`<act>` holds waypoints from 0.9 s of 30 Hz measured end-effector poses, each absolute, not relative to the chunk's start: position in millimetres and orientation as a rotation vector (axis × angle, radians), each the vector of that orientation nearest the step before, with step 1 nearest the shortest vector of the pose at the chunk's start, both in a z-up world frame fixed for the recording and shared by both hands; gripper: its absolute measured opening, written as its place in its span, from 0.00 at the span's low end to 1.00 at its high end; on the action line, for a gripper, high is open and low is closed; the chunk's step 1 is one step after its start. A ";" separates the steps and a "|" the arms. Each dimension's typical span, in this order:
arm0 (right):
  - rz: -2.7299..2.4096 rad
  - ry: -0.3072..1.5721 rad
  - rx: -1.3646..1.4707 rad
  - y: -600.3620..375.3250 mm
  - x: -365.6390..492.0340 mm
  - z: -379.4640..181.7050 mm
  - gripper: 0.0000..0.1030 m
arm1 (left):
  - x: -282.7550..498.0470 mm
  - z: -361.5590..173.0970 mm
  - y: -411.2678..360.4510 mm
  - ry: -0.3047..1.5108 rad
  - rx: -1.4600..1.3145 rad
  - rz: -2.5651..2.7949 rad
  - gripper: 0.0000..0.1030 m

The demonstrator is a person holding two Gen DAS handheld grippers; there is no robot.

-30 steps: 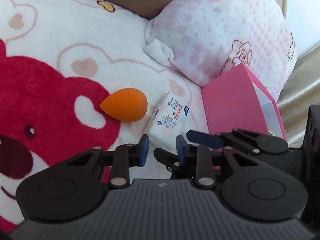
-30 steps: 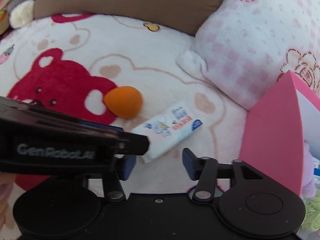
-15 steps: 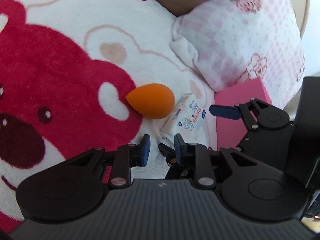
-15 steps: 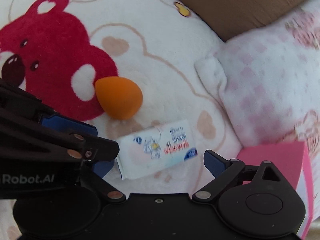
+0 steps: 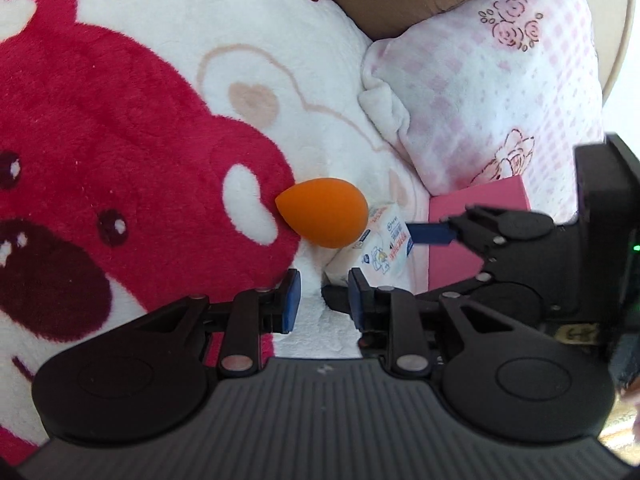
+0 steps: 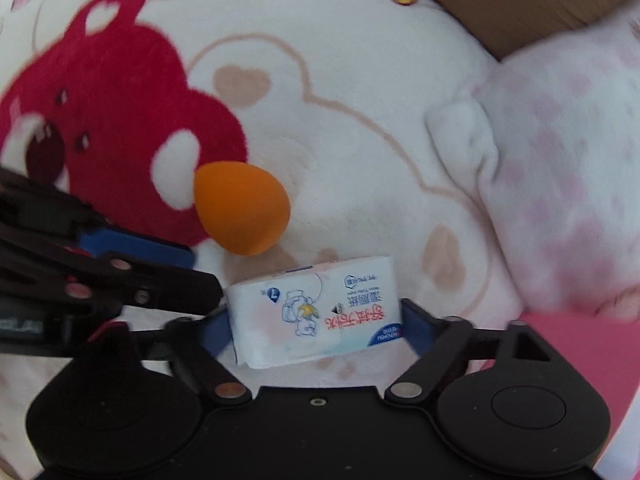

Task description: Organize objects

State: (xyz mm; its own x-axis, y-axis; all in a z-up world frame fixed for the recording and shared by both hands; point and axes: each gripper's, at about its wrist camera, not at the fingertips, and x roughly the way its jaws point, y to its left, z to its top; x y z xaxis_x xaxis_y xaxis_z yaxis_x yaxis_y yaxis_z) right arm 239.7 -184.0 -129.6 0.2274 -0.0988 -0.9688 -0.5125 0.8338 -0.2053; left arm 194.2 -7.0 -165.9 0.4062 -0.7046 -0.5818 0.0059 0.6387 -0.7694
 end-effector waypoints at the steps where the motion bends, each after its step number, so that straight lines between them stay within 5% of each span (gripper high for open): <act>1: 0.284 1.324 -0.513 -185.8 236.6 -127.4 0.82 | 193.8 -164.8 -6.5 1.071 -0.769 -0.506 0.23; 9: 0.114 1.310 -0.158 -200.1 210.4 -135.7 0.90 | 184.8 -158.9 -1.3 1.079 -0.763 -0.498 0.22; 18: 0.170 1.174 -0.096 -196.7 163.8 -132.5 0.91 | 179.1 -157.3 -13.4 1.088 -0.699 -0.508 0.22; 27: 0.240 1.050 0.036 -213.9 141.2 -130.4 0.71 | 176.3 -143.8 -14.4 1.105 -0.598 -0.445 0.22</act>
